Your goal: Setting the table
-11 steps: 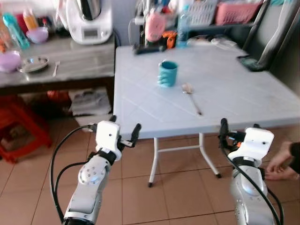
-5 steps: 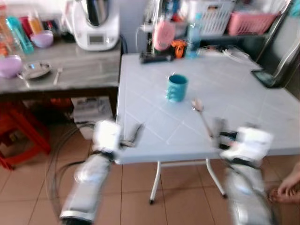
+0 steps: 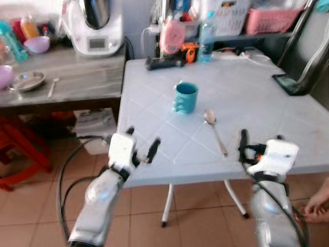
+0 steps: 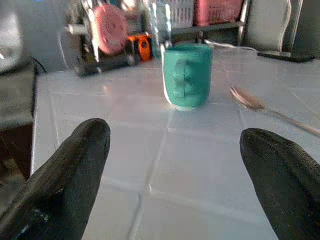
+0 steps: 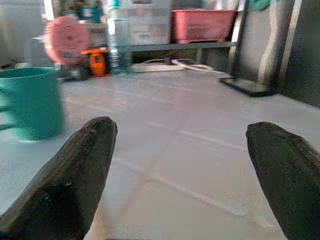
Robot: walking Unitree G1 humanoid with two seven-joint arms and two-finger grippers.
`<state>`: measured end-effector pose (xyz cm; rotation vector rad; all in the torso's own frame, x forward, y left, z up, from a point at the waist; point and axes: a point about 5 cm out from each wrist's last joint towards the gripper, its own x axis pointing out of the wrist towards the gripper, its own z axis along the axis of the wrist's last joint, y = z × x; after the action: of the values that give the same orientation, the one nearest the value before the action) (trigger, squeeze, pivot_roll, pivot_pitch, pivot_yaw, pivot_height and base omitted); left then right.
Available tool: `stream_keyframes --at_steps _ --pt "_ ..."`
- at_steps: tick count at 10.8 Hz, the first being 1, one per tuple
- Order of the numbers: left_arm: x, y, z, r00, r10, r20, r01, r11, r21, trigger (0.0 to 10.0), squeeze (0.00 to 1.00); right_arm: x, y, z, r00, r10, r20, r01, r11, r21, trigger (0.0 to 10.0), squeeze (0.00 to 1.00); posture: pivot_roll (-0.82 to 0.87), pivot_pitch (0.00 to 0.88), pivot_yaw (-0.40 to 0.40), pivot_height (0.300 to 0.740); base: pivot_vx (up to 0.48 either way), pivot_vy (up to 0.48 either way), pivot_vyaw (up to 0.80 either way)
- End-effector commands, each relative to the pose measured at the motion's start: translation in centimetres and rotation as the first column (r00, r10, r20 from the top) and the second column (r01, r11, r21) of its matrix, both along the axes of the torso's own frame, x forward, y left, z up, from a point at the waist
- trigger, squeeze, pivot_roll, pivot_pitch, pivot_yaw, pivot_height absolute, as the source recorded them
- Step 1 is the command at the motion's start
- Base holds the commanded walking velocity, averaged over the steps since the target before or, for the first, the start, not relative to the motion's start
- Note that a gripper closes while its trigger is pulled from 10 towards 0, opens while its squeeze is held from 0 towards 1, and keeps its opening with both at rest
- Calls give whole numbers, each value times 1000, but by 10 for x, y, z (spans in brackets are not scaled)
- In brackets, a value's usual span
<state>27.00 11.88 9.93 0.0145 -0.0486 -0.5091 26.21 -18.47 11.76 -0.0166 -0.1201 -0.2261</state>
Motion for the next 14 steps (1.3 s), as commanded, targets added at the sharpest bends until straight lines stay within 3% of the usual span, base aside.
stream_keyframes --at_steps 1,4,8,11,14 --pt "-6 -2 4 996 -82 24 82 997 13 10000 0 -1 1 -3 1000 20 -20 -21 1000 -6 10000 0 58 20 35 740 0 0 0" --pt "-12 10 2 981 -194 7 193 980 49 10000 0 2 -10 -6 996 48 -69 -49 999 -17 10000 0 62 23 20 740 0 0 0" --pt "-9 8 8 950 -310 19 308 948 77 10000 0 19 -13 -2 980 153 -124 -153 988 12 10000 0 56 36 24 740 0 0 0" --pt "-16 4 9 937 -350 10 349 934 81 10000 0 44 -24 -1 938 257 -234 -252 966 50 10000 0 55 90 33 740 0 0 0" --pt "-15 7 14 940 -339 22 336 937 91 10000 0 69 -30 13 914 307 -264 -317 948 6 10000 0 64 116 42 740 0 0 0"
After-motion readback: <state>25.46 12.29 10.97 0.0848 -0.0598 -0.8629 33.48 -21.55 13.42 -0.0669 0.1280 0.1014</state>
